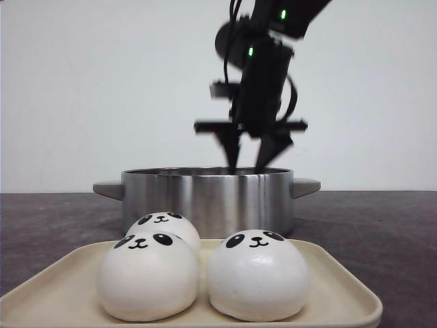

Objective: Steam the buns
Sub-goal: 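Lift the bun with the right gripper into the steamer pot and release, then lower the left gripper onto the back panda bun nearest it and grasp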

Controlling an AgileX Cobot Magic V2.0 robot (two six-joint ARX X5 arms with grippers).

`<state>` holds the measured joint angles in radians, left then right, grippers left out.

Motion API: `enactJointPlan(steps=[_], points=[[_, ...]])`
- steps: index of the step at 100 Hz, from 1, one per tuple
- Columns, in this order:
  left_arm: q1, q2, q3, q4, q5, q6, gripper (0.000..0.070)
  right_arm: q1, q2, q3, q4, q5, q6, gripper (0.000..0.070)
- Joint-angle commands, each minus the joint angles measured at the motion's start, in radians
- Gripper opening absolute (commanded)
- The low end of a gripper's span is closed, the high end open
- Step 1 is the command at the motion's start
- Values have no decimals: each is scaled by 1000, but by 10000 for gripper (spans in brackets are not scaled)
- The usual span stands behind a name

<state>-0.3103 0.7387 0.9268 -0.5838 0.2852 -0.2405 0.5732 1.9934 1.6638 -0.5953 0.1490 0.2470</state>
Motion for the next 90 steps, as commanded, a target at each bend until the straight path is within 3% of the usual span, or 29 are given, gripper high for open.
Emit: enactJointPlan(steps=[1, 39, 80, 90], points=[[-29, 43, 13, -7, 5, -40, 554, 24, -111, 55, 19, -17, -24, 15], [-328, 441, 13, -5, -1, -121, 554, 180, -651, 55, -5, -16, -27, 13], [-370, 744, 13, 143, -83, -165, 550, 215, -861, 55, -9, 71, -22, 12], [-372, 786, 13, 161, -83, -166, 497, 215, -870, 55, -18, 70, -21, 12]])
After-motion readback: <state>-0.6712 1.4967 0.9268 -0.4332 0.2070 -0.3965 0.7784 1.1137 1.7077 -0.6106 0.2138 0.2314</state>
